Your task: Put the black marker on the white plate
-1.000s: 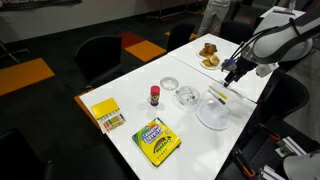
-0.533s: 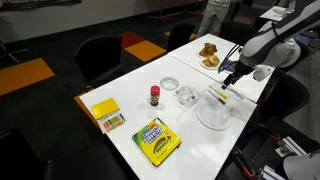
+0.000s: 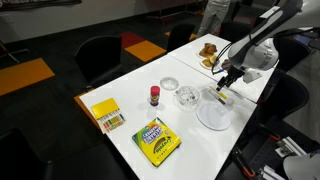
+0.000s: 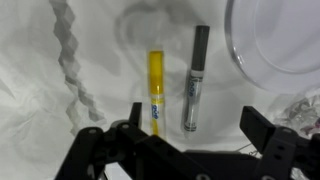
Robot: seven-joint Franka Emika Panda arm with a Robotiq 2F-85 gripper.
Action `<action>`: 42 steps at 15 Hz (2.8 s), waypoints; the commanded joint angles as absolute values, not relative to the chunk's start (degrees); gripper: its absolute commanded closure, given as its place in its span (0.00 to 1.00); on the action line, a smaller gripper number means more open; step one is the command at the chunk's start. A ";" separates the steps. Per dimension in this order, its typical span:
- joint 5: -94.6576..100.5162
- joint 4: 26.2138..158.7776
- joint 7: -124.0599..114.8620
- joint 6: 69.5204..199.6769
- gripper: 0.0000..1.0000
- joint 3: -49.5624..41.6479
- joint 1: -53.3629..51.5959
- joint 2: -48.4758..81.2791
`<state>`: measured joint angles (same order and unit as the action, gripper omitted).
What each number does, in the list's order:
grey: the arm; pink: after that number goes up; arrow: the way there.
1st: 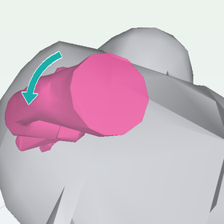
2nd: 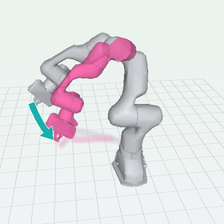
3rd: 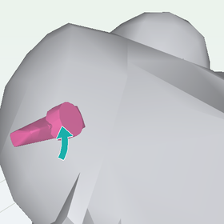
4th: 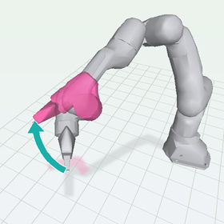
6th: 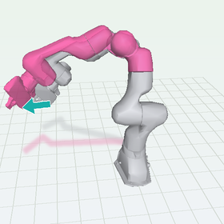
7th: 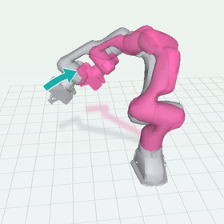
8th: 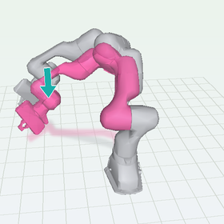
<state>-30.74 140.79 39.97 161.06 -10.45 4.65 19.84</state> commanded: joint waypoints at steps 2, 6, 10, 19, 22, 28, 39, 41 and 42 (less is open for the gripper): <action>-33.52 134.63 39.75 159.53 0.00 -8.77 6.13 27.01; -27.58 132.24 33.55 159.17 0.00 -3.71 10.43 28.86; -21.82 130.50 26.80 158.38 0.00 0.76 13.78 30.32; -10.34 130.92 9.25 156.74 0.26 -3.58 10.36 32.34; -7.51 130.70 4.56 156.16 0.49 -4.86 9.15 31.83; -5.38 130.30 0.83 154.82 0.90 -6.06 8.56 31.42; -4.23 132.83 -0.69 152.80 0.96 -5.91 6.22 25.69; -3.42 133.61 -0.68 151.72 0.96 -5.76 5.10 23.52; -3.14 134.11 -0.14 150.99 0.96 -5.25 4.78 22.18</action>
<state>-5.11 131.32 0.46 153.67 -5.45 6.11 27.15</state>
